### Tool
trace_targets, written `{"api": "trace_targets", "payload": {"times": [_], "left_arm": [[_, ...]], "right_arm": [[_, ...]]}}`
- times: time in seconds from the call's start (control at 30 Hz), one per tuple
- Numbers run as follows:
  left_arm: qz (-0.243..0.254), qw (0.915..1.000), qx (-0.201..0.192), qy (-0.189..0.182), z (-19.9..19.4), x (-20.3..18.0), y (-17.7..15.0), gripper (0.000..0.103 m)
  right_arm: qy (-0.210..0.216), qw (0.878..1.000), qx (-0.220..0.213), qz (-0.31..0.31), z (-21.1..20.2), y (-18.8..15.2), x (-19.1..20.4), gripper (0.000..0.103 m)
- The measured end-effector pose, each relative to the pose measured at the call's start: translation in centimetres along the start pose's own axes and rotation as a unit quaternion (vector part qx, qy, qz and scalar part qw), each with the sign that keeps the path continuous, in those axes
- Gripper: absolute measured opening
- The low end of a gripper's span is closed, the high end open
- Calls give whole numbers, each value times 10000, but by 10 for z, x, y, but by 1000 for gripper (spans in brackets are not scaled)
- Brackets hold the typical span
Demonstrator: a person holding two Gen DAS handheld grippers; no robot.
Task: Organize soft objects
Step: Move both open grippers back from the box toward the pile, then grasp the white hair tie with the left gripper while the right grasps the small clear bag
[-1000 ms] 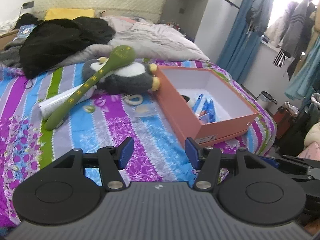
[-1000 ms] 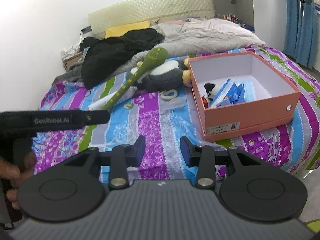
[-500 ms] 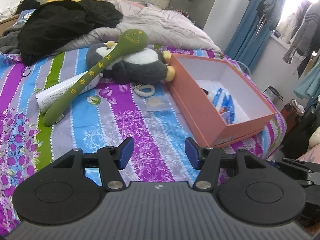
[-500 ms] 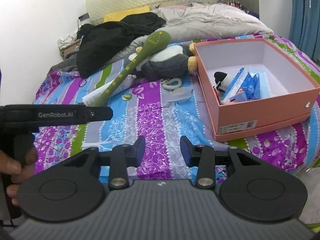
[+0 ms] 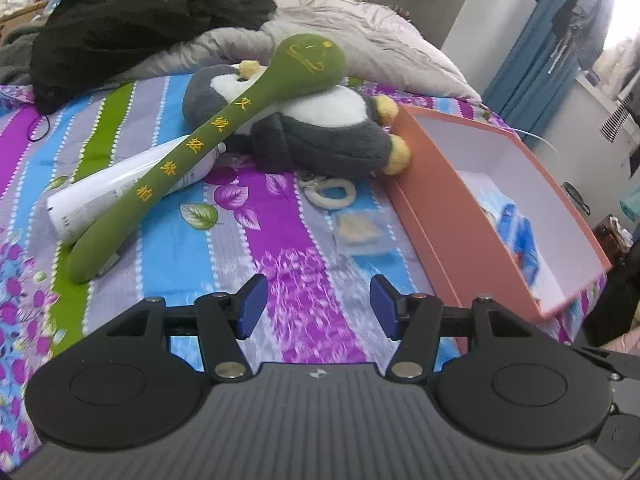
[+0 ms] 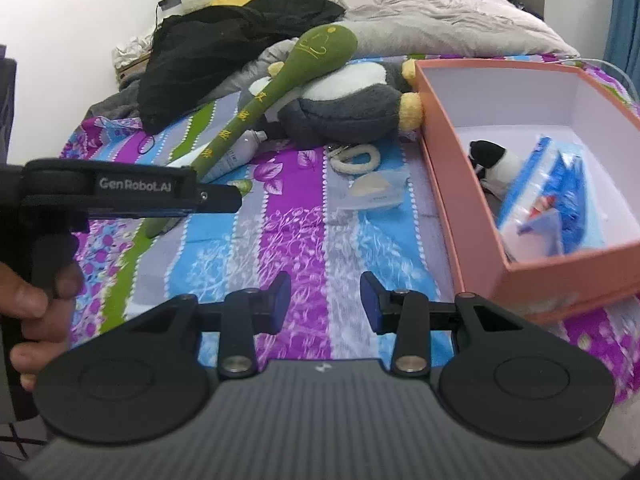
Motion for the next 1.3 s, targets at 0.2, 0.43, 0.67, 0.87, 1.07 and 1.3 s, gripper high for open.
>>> {"api": "trace_targets", "payload": {"times": [0.2, 0.43, 0.67, 0.87, 1.07, 1.3], "left_arm": [[2, 9999, 117, 20, 57, 14, 25, 63], [263, 9993, 270, 30, 123, 24, 49, 63], [496, 9972, 438, -339, 181, 10, 69, 63], [715, 9941, 627, -519, 221, -4, 77, 63], [1063, 9907, 681, -503, 247, -14, 79, 61], [1318, 9877, 699, -476, 252, -22, 74, 18]], "right_arm": [[-149, 9998, 73, -140, 50, 19, -10, 41], [-161, 9997, 42, -183, 99, 44, -22, 41], [-320, 9990, -14, -319, 140, 58, -29, 64], [-576, 9974, 9, -432, 166, 59, -40, 64], [-553, 9971, 34, -529, 179, 53, -42, 65], [-545, 9960, 287, -640, 188, 46, -43, 60]]}}
Point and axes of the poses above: each gripper's, at about its wrist camera, not at the fingertips, and z roughly the way its jaws point, x to its left, y to its top, the point moved 10 cm from there along z, roughly the way its jaws point, and after that the axes turned 2 degrees about -z, right-handed, at the moved point
